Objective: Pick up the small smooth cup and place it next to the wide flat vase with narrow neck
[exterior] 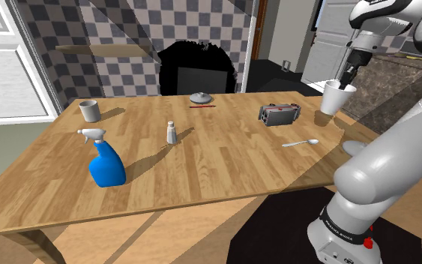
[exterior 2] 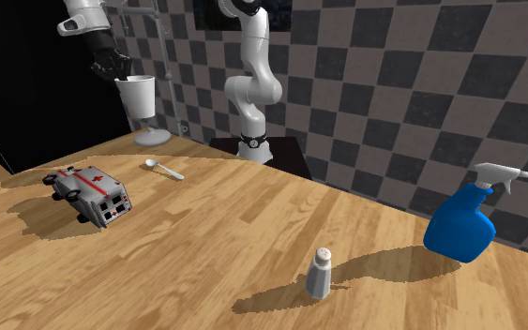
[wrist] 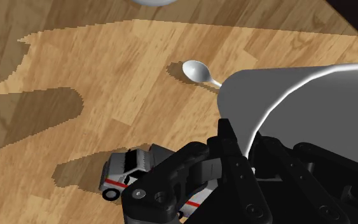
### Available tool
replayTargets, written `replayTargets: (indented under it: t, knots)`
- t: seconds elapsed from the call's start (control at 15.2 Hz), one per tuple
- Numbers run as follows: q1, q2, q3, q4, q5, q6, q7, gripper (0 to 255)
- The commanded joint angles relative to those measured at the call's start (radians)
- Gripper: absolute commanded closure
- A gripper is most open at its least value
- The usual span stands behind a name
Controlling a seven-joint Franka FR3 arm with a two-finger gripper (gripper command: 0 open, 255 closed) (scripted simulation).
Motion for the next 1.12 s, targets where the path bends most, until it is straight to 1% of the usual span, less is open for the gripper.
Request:
replayTargets:
  t: [0.0, 0.13, 1.06]
  knots:
    - [-0.016, 0.033, -0.04, 0.036, 0.007, -0.016, -0.061, 255]
    - [-0.029, 0.061, -0.069, 0.062, 0.016, -0.025, -0.107, 255]
    - [-0.034, 0.077, -0.079, -0.113, 0.025, 0.16, -0.136, 255]
